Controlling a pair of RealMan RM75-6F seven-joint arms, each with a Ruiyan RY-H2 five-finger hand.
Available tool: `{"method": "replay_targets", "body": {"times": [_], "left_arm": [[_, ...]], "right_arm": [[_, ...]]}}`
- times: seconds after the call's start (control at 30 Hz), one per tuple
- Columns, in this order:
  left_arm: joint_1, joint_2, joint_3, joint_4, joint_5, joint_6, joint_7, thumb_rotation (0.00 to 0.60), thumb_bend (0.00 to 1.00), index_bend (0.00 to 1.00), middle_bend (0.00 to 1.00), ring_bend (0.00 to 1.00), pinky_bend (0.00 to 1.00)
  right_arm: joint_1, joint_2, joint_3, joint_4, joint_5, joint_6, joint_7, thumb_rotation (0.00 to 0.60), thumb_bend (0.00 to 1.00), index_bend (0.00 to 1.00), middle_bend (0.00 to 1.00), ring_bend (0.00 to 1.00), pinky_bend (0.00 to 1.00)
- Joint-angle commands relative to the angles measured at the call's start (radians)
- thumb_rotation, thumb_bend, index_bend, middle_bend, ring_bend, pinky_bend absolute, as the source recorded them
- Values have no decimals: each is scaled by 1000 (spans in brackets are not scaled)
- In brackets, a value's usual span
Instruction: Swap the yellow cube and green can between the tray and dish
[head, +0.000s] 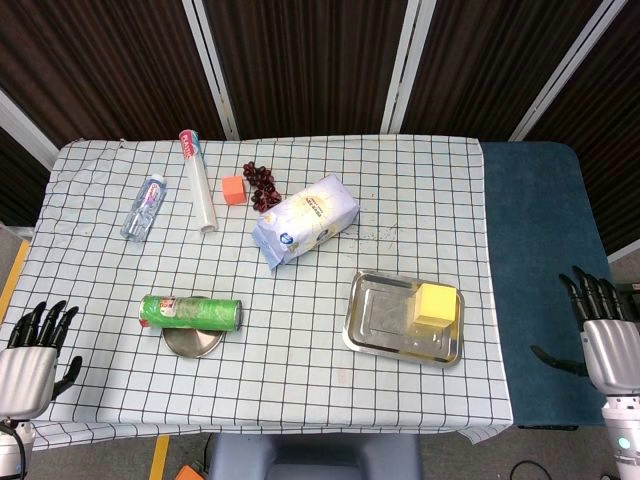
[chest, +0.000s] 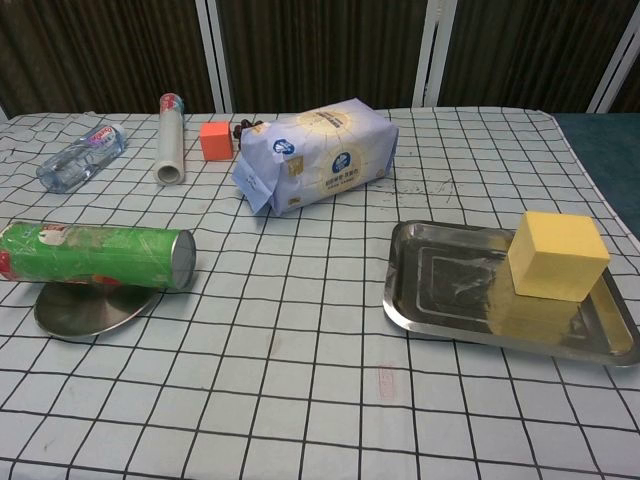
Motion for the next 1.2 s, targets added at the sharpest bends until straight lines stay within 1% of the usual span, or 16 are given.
{"method": "replay_targets", "body": {"times": [0.03,0.13,0.2,0.33,0.53,0.63,0.7,0.87,1.0,1.2], "left_arm": [[-1,-1,-1,3,1,0,-1,600,377,109,78,27,152],[-5,-8,-5,20,-3,-7,-5,600,377,109,90,27,153],[-13,-14,-10,31,-24,-32,-14,600,377,109,94,29,153],[-18,-14,-11,41,-24,-39,-24,600,376,109,98,37,153],[-11,-6,-6,32,-24,-35,-46,600,376,113,108,44,153],[-11,-5,-9,31,-19,-29,-48,600,376,119,116,49,153],[-12,-6,-6,32,-18,-31,-43,600,377,119,117,49,153],[-13,-4,-3,28,-19,-39,-37,600,376,119,120,50,154],[-11,-1,-5,24,-22,-36,-41,600,376,119,121,51,154],[-11,6,-12,24,-46,-49,-51,600,375,122,127,55,154]], "right_arm": [[1,2,-2,-2,-1,-3,-2,600,47,0,0,0,0],[3,3,-6,0,-6,-9,-3,600,47,0,0,0,0],[4,6,-8,-2,-5,-15,3,600,46,0,0,0,0],[9,-4,-3,8,-14,-10,3,600,47,0,0,0,0],[13,-60,-6,52,-49,16,-11,600,47,0,0,0,0],[32,-79,-9,67,-73,2,-18,600,47,0,0,0,0],[54,-78,-11,58,-82,-30,-25,600,47,0,0,0,0],[144,-52,-9,-16,-75,-186,-51,600,47,0,0,0,0],[215,-63,17,-46,-20,-302,-92,600,46,0,0,0,0],[317,-122,79,-25,141,-461,-167,600,47,0,50,24,0]]}}
